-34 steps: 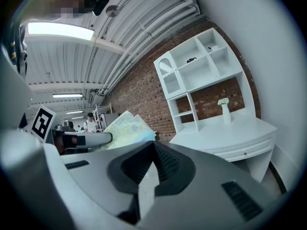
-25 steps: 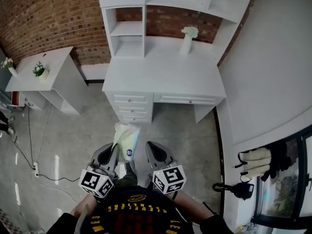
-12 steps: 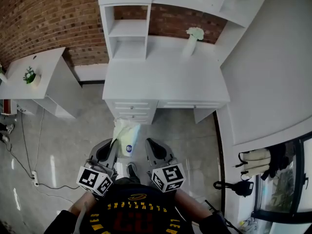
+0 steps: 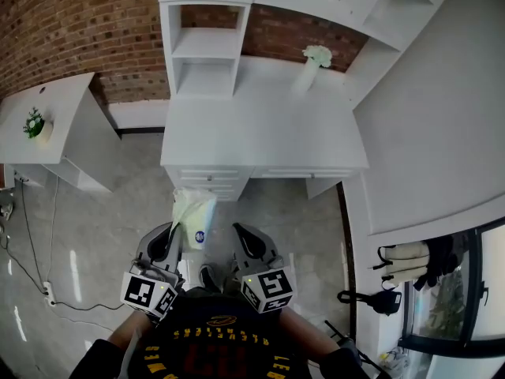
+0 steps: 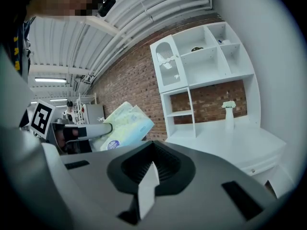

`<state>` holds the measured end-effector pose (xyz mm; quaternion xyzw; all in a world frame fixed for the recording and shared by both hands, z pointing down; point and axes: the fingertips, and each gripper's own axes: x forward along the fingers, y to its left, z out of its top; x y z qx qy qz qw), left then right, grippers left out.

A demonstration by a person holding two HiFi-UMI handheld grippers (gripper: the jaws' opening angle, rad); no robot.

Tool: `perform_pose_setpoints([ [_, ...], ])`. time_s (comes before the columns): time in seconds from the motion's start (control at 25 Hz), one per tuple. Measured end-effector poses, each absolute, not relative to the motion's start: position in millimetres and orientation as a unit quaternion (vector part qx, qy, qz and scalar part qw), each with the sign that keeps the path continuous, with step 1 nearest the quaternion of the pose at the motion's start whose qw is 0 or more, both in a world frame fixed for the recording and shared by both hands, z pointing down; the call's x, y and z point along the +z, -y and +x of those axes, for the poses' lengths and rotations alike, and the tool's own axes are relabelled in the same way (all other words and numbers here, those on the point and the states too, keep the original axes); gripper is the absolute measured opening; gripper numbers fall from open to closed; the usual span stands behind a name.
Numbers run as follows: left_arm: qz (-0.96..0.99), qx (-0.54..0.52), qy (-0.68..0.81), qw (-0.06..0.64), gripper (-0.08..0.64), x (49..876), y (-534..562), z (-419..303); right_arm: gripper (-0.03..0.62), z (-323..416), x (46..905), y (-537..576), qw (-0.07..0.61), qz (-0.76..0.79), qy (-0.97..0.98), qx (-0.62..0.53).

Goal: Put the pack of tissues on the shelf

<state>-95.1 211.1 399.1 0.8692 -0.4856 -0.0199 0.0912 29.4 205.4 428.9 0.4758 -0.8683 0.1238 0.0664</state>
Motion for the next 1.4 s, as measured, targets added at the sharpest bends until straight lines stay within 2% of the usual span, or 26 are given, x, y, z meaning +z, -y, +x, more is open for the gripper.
perform_pose_setpoints([
  [1.4,0.825,0.016,0.558,0.088,0.008,406.6,20.0,-40.3,0.006,64.5,440.8,48.5,0.045,0.385,0.909,0.151],
])
